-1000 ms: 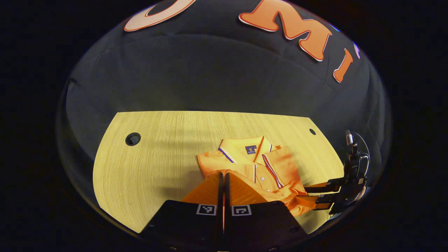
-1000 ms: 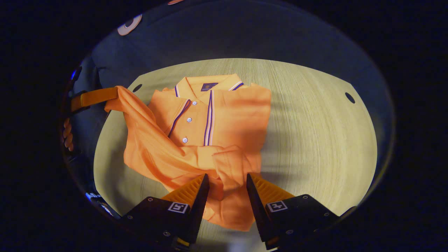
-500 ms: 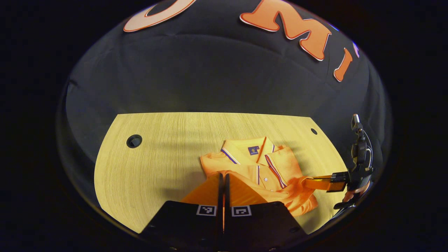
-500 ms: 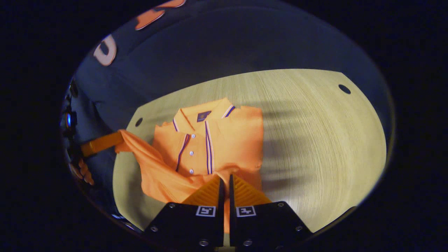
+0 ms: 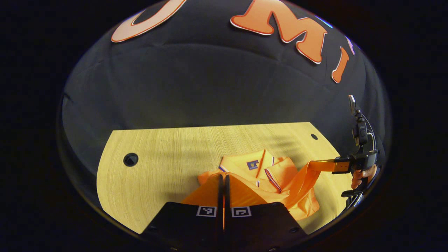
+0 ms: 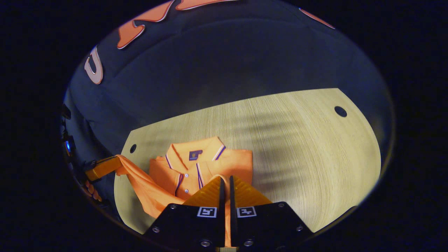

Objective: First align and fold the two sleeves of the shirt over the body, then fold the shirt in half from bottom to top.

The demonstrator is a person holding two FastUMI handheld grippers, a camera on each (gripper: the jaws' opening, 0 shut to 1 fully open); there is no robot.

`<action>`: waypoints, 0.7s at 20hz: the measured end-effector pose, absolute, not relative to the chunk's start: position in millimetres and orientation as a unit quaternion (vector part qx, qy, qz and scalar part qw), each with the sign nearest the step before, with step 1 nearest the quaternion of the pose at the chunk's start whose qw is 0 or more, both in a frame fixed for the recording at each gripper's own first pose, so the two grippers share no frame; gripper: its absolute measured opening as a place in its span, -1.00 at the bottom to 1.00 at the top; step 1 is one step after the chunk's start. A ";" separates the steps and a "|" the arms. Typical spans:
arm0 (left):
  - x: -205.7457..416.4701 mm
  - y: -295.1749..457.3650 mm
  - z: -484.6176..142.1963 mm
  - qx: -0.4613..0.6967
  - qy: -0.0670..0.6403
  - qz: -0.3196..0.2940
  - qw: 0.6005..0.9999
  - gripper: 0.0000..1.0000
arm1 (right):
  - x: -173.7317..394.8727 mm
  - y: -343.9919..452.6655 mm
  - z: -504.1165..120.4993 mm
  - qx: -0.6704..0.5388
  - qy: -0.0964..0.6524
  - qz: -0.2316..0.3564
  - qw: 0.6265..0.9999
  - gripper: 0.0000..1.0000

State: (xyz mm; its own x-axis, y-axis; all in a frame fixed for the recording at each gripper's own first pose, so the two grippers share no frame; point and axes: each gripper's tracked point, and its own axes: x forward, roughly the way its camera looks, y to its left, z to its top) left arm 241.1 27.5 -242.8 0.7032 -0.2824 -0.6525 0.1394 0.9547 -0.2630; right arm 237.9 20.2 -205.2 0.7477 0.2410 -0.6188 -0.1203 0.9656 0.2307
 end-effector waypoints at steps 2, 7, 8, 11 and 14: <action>262.7 35.3 -242.1 -0.097 0.360 -0.106 0.922 -0.98 | 254.2 14.0 -196.1 0.082 0.339 0.088 0.933 -0.87; 288.5 65.1 -284.0 -0.068 0.396 -0.063 0.914 -0.87 | 277.7 -7.3 -191.7 0.123 0.354 0.048 0.926 -0.87; 290.8 71.8 -284.8 -0.059 0.397 -0.051 0.914 -0.57 | 282.4 -13.1 -188.6 0.131 0.357 0.043 0.924 -0.84; 288.4 75.2 -270.8 -0.074 0.382 -0.042 0.920 0.35 | 279.0 -23.3 -187.6 0.093 0.344 0.042 0.933 -0.19; 279.5 74.8 -243.6 -0.073 0.349 -0.037 0.934 0.98 | 267.2 -27.6 -168.8 0.043 0.309 0.041 0.949 0.87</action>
